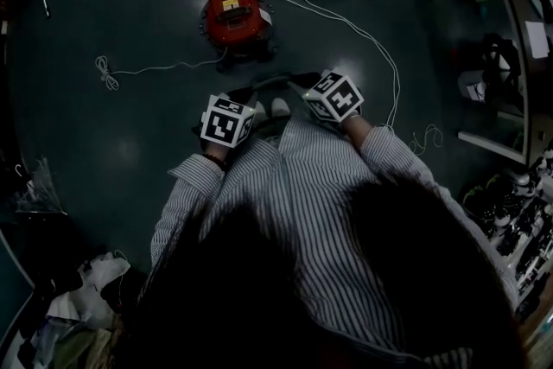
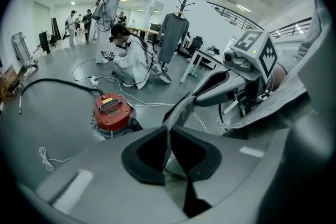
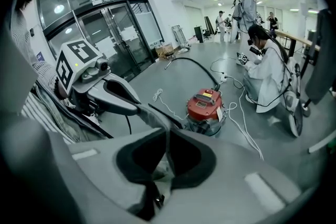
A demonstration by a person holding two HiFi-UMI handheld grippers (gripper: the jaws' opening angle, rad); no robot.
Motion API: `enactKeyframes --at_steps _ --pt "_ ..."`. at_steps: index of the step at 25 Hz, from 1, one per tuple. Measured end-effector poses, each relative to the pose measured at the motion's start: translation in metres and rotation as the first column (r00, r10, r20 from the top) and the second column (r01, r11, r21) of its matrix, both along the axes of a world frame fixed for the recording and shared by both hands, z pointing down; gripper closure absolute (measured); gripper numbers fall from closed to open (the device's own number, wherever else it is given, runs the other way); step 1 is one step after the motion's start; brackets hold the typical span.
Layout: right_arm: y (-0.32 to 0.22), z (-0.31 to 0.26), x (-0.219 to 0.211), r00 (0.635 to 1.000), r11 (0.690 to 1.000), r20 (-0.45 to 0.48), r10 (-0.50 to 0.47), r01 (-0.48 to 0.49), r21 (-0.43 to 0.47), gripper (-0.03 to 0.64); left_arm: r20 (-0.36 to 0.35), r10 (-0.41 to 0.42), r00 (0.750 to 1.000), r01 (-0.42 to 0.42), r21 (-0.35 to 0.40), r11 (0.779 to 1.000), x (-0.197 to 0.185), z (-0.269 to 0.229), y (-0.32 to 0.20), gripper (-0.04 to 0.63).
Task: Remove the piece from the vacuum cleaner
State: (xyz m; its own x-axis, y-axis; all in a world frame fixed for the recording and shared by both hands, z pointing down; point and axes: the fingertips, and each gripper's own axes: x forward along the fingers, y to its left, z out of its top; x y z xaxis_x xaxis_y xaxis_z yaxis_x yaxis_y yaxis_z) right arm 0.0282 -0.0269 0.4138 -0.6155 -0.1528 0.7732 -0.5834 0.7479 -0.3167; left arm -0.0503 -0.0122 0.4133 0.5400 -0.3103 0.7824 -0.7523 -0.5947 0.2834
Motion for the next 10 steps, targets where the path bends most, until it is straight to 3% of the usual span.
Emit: enactKeyframes --at_steps 10 --pt "-0.0028 0.0042 0.0007 1.0 1.0 0.001 -0.008 0.008 -0.008 0.592 0.001 -0.004 1.0 0.004 -0.018 1.0 0.0006 0.0039 -0.0048 0.563"
